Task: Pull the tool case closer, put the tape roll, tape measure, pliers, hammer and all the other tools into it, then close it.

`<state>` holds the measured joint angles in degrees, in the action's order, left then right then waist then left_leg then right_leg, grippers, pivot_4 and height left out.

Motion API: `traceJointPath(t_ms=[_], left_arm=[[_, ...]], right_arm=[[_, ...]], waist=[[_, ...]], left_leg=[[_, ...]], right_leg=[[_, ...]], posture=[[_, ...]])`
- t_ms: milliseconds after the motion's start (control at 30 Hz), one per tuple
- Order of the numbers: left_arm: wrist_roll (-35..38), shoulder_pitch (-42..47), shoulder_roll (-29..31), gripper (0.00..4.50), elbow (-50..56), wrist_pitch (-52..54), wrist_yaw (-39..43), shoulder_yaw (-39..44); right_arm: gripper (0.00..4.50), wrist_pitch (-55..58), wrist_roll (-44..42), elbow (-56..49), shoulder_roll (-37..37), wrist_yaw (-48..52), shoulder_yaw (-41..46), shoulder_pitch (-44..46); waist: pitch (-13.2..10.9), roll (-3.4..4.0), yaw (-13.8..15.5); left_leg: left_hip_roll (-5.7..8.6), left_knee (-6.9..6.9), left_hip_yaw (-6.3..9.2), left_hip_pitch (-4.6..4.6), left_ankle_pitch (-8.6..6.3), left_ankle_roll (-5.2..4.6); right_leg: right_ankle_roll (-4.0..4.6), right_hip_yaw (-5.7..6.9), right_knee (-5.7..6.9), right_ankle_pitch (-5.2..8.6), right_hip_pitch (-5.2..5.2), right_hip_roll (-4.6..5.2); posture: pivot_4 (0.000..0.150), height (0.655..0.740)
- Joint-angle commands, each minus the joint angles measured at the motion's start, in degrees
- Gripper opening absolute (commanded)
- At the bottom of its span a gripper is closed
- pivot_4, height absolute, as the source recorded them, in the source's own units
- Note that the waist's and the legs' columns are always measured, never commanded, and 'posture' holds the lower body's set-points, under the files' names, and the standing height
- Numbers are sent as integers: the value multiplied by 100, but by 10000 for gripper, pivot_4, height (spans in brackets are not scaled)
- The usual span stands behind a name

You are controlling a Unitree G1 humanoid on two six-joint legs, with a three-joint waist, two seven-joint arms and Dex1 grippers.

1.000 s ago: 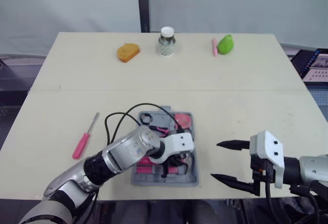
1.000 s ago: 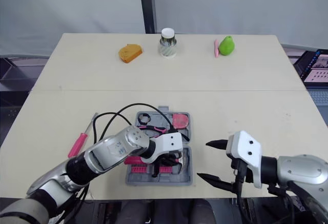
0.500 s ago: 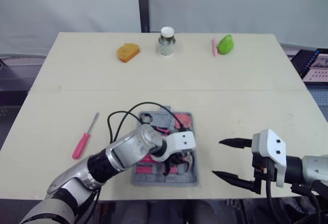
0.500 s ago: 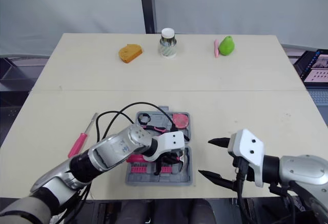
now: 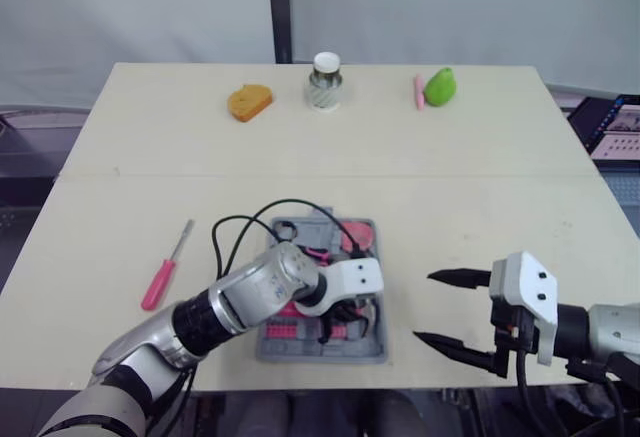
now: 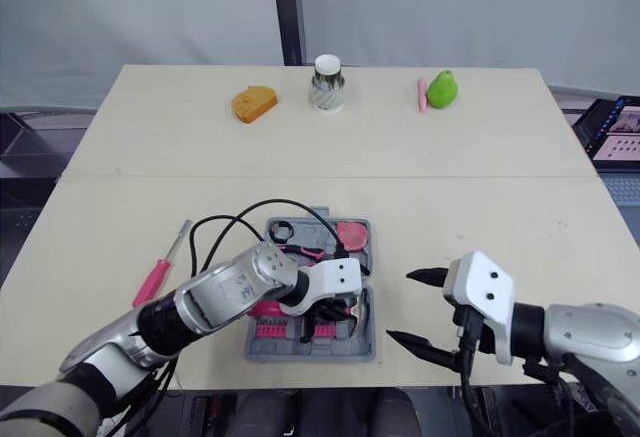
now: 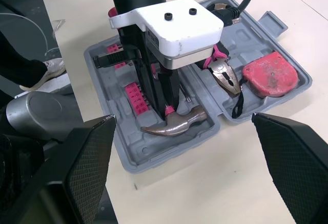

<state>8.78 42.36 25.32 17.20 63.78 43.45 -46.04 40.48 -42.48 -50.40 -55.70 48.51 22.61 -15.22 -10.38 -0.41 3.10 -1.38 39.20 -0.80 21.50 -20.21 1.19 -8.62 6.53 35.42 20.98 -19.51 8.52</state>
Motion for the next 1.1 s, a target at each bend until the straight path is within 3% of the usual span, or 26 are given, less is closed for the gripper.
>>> traceJointPath(t_ms=[33,233,300,333,500,700,800,900,1000,1100], left_arm=[[4,76,-70,590,124,-13,36,33],[21,56,-127,590,62,21,3,94],[42,40,-138,10043,68,41,5,115],[50,34,-147,12189,67,50,3,127],[140,29,-135,35661,153,120,75,209],[501,50,25,35661,548,520,193,668],[798,-50,532,35661,645,424,508,1263],[593,-363,1119,35661,329,-952,758,1638],[961,-950,1260,35661,-83,-2479,1367,2435],[1053,-1459,1277,28536,-386,-3491,1796,2772]], right_arm=[[45000,17,-120,-256,24,-99,96,-27],[45000,-3,-109,-227,19,-136,39,0],[45000,-2,-110,-231,22,-144,31,2],[45000,-3,-107,-233,22,-146,26,2],[45000,10,-144,-249,5,-126,72,-13],[45000,34,-323,-252,-38,-88,151,55],[45000,15,-325,-133,-38,-69,105,172],[45000,-18,-333,10,0,-41,69,290],[45000,-55,-341,196,47,-21,-17,465],[45000,-46,-398,291,81,-28,-83,627]], waist=[[0,0,0],[0,0,0],[0,0,0],[0,0,0],[2,0,-5],[1,0,-4],[2,0,-16],[4,4,-55],[5,6,-56],[5,6,-12]], left_leg=[[0,0,0,0,0,0],[0,0,0,0,0,0],[0,0,0,0,0,0],[0,0,0,0,0,0],[2,2,1,-1,0,-1],[2,2,1,-3,0,-1],[2,2,2,-3,0,-1],[1,-3,2,-9,0,0],[0,-8,-1,-13,0,0],[1,-2,2,-10,0,-1]], right_leg=[[0,0,0,0,0,0],[0,0,1,0,0,0],[0,0,1,0,0,0],[0,0,1,0,0,0],[0,-3,3,0,1,1],[0,-5,6,0,0,1],[0,-7,7,0,0,1],[4,-7,9,2,-1,0],[6,-7,11,3,-1,1],[6,-6,10,3,0,3]], posture=[[1500,7400],[1500,7400],[1500,7400],[1500,7400],[1500,7400],[1500,7400],[1500,7400],[1500,7400],[1500,7400],[1500,7400]])
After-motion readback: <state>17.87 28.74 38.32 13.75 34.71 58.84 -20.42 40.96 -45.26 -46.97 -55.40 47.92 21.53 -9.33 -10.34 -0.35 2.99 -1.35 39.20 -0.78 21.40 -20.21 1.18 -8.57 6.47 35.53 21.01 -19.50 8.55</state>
